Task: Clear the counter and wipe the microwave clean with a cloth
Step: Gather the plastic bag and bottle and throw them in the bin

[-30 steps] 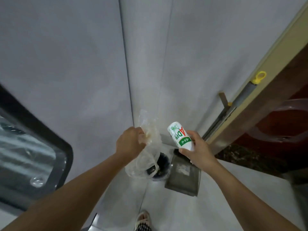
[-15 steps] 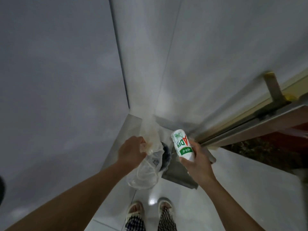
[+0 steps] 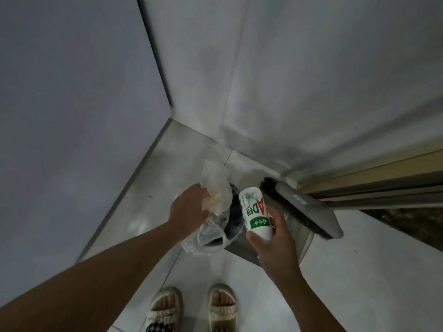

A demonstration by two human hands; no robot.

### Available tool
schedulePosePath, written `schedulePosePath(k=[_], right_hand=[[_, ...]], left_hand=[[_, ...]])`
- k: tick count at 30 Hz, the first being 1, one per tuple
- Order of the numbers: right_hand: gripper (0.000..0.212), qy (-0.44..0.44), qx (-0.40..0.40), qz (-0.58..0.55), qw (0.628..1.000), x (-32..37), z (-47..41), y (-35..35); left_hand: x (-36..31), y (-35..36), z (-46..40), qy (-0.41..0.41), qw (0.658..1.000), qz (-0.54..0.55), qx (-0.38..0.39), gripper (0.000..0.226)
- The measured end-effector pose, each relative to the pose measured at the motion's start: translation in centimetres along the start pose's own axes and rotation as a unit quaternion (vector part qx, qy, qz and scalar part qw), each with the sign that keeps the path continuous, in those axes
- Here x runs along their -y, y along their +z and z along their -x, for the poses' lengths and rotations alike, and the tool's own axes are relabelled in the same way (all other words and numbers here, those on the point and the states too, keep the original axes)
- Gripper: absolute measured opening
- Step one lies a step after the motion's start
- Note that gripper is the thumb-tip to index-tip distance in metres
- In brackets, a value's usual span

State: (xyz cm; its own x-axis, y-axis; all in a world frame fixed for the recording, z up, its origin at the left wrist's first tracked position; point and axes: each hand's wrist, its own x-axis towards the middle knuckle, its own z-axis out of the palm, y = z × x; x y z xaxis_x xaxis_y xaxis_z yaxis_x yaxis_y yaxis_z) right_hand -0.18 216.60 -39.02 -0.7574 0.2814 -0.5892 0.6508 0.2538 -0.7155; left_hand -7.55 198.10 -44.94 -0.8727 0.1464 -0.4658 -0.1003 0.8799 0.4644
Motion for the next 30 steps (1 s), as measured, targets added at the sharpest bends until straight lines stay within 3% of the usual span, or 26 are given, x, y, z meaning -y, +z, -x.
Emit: schedulePosePath(k=[8,11,13,16,22,30], right_hand=[[0.058,-0.002,0.027,-0.017,0.999,-7.2,-5.4,2.4],[0.059,-0.006,0.03,-0.017,0.999,-8.9,-6.7,3.1],[0.059,-0.007,0.035,-0.015,0.999,-9.5,-7.3,3.6],[0.059,-0.011,0.039,-0.017,0.999,-9.6,-7.9,4.1],[0.059,-0.028,0.041,0.013,0.999,-8.3,-8.1,6.4],[0.073,-0.081,0.05,0.241,0.966,-9.3,-10.6,13.7]], left_hand=[[2.6,10.0,-5.2,-0.034,0.999,-0.035,0.022,0.022],[3.8,12.7,-6.0,-0.041,0.997,-0.05,0.035,0.029],[4.7,13.6,-6.4,-0.046,0.993,-0.069,0.082,0.038],[5.3,13.2,-6.6,-0.042,0.99,-0.068,0.12,0.05],[5.6,9.0,-3.9,-0.034,0.997,0.045,0.054,0.056],[7.4,4.9,-1.8,-0.043,0.997,0.06,-0.002,0.052]])
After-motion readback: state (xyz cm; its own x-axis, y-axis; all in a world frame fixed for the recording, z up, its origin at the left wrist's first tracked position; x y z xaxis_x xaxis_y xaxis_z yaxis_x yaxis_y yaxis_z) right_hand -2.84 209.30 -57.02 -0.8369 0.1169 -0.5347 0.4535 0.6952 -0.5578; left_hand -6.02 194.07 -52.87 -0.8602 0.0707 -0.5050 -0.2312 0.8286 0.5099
